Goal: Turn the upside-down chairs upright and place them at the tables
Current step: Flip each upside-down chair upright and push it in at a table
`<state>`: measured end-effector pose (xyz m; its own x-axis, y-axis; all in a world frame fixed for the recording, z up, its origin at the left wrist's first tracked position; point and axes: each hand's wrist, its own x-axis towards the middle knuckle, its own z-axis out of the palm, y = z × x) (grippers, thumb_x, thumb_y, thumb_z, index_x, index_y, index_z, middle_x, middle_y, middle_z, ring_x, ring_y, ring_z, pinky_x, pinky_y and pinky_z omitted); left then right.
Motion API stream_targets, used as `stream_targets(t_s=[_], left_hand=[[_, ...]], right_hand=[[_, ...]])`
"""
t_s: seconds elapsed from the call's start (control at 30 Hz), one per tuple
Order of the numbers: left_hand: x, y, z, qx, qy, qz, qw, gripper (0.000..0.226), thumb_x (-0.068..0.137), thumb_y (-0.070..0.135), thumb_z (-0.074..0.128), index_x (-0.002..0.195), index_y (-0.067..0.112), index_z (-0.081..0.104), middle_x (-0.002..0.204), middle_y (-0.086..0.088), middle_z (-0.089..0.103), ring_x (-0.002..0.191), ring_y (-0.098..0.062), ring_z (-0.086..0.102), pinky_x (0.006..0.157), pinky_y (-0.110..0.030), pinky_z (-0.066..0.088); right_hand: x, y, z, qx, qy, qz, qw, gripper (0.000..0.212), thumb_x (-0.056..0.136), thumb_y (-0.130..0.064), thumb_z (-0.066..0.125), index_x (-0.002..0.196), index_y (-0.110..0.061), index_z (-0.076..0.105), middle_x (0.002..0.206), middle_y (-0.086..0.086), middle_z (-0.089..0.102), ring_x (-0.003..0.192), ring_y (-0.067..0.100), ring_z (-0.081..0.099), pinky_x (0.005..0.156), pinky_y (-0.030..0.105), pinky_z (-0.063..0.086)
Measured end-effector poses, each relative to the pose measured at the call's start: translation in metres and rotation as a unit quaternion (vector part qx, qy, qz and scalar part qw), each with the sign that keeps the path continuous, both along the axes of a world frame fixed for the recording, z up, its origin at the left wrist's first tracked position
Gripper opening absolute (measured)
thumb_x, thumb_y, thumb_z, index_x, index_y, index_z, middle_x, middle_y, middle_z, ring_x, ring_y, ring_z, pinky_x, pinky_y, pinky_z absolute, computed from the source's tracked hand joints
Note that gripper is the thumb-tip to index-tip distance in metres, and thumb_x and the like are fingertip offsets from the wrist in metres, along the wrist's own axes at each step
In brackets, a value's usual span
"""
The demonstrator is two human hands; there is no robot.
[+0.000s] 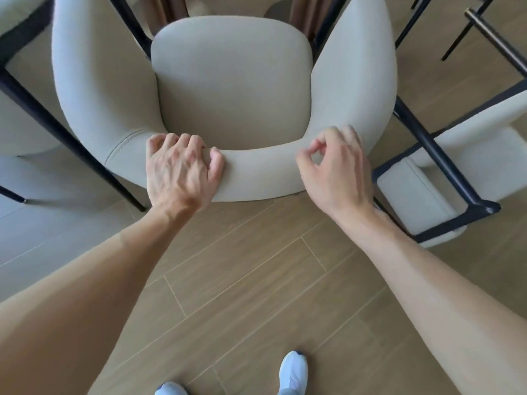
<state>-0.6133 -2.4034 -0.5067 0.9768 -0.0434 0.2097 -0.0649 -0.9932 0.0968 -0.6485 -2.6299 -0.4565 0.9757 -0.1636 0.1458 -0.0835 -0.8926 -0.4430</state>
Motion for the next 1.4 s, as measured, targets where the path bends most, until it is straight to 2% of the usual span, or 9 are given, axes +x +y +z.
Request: stream_targets(t_s=[0.07,0.13,0.27,0.4,0.53,0.73,1.0,1.23,1.4], left_hand=[[0.009,-0.002,0.002,-0.001,-0.009,-0.003,1.000,0.050,0.097,0.041,0.030,0.082,0.010,0.067,0.088,-0.010,0.072,0.091,-0.031,0.061,0.103,-0.039,0.032],[0.022,-0.001,0.004,-0.004,-0.017,0.001,1.000,0.051,0.096,0.040,0.030,0.080,0.010,0.069,0.088,-0.010,0.073,0.091,-0.030,0.063,0.103,-0.038,0.033],[0.057,0.000,0.010,-0.021,-0.023,0.004,0.999,0.053,0.096,0.037,0.028,0.071,0.012,0.068,0.084,-0.009,0.074,0.091,-0.030,0.064,0.102,-0.036,0.034],[0.097,-0.004,0.017,-0.026,-0.033,0.008,0.999,0.051,0.096,0.034,0.029,0.060,0.012,0.058,0.077,-0.010,0.072,0.087,-0.032,0.062,0.098,-0.036,0.035],[0.135,-0.003,0.019,-0.034,-0.043,0.003,0.998,0.051,0.095,0.035,0.029,0.054,0.012,0.049,0.071,-0.014,0.066,0.074,-0.028,0.052,0.094,-0.041,0.036],[0.178,-0.001,0.018,-0.033,-0.036,0.014,0.999,0.057,0.096,0.035,0.027,0.063,0.005,0.061,0.071,-0.019,0.063,0.073,-0.030,0.048,0.094,-0.041,0.035],[0.218,-0.001,0.022,-0.041,-0.019,-0.002,0.999,0.054,0.096,0.034,0.027,0.056,0.009,0.055,0.064,-0.013,0.057,0.070,-0.030,0.046,0.089,-0.043,0.036],[0.215,0.001,0.029,-0.022,0.014,-0.038,0.999,0.050,0.097,0.031,0.031,0.060,0.009,0.056,0.079,-0.014,0.070,0.085,-0.034,0.059,0.091,-0.043,0.035],[0.216,0.003,0.027,-0.013,0.021,-0.045,0.999,0.050,0.096,0.032,0.029,0.065,0.009,0.060,0.079,-0.013,0.070,0.085,-0.034,0.058,0.092,-0.043,0.034]], right_hand=[[0.037,0.017,-0.009,-0.085,0.023,0.070,0.994,0.033,0.097,-0.042,0.047,0.104,-0.015,0.065,0.112,0.004,0.062,0.110,0.025,0.052,0.091,0.037,0.035],[0.068,0.025,-0.024,-0.159,0.051,0.098,0.981,0.044,0.101,-0.043,0.036,0.100,-0.018,0.072,0.110,0.002,0.071,0.106,0.024,0.058,0.097,0.039,0.032],[0.106,0.020,-0.034,-0.137,-0.016,0.085,0.987,0.048,0.095,-0.039,0.033,0.064,-0.020,0.063,0.078,0.004,0.074,0.076,0.026,0.056,0.088,0.039,0.034],[0.151,0.022,-0.026,-0.143,-0.008,0.071,0.987,0.051,0.092,-0.037,0.031,0.047,-0.016,0.039,0.050,0.001,0.047,0.059,0.029,0.046,0.082,0.038,0.033],[0.187,0.018,-0.026,-0.140,-0.010,0.075,0.987,0.054,0.094,-0.036,0.031,0.050,-0.010,0.049,0.050,0.001,0.044,0.049,0.019,0.037,0.086,0.041,0.039],[0.226,0.018,-0.024,-0.132,-0.017,0.074,0.988,0.052,0.095,-0.037,0.032,0.049,-0.013,0.041,0.062,0.006,0.054,0.065,0.028,0.052,0.083,0.039,0.036],[0.263,0.020,-0.020,-0.129,0.009,0.078,0.989,0.052,0.095,-0.034,0.035,0.047,-0.014,0.040,0.053,0.002,0.045,0.056,0.024,0.046,0.083,0.039,0.037],[0.263,0.022,-0.013,-0.143,0.049,0.072,0.986,0.048,0.094,-0.029,0.035,0.051,-0.010,0.044,0.050,0.003,0.044,0.055,0.030,0.042,0.083,0.038,0.037],[0.259,0.019,-0.016,-0.150,0.027,0.071,0.986,0.043,0.090,-0.026,0.029,0.053,-0.012,0.047,0.050,0.003,0.044,0.055,0.031,0.039,0.073,0.034,0.028]])
